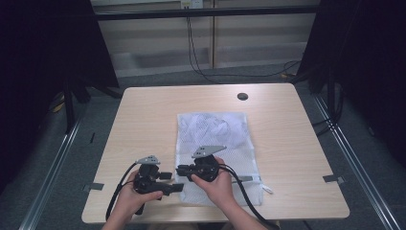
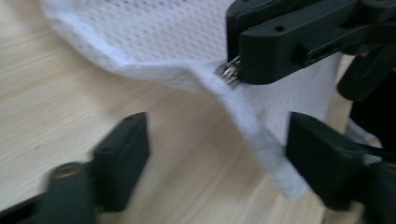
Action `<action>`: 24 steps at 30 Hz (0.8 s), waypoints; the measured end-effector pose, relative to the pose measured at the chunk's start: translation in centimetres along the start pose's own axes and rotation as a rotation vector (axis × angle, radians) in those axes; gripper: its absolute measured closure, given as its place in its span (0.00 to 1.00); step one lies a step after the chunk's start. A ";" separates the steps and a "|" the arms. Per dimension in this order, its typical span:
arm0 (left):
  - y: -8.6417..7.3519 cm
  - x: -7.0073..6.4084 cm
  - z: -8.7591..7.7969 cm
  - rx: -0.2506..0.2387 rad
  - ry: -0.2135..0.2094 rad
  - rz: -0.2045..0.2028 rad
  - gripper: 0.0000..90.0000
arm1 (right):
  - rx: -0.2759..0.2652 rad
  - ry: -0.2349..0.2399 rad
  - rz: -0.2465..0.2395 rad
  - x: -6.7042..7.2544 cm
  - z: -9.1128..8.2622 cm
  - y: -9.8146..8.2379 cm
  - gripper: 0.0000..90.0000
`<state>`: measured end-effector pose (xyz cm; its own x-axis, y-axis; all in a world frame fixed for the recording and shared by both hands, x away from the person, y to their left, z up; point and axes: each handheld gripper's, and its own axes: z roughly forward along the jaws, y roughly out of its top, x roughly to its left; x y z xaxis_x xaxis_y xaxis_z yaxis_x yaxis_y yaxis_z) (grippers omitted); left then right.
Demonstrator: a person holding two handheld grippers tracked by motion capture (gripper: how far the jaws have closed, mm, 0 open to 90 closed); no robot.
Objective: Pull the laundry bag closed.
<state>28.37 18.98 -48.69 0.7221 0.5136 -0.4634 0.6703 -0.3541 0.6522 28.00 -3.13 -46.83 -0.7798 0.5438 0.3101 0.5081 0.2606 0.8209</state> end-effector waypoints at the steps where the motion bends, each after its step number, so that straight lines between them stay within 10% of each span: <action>1: 0.1 0.0 0.1 -0.007 -0.010 -0.001 0.34 | -0.003 0.001 0.002 0.0 -0.1 0.0 0.92; 12: 0.5 0.1 0.5 -0.029 -0.026 -0.046 0.48 | -0.016 -0.006 0.006 -0.1 -0.4 0.2 0.92; 24: 0.8 0.2 0.2 -0.042 -0.080 -0.033 0.94 | -0.018 0.002 0.011 -0.2 -0.6 0.1 0.92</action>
<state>29.05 18.66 -48.34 0.7125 0.4597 -0.5301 0.6872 -0.3046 0.6595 27.99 -3.65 -46.55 -0.7747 0.5451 0.3204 0.5103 0.2398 0.8259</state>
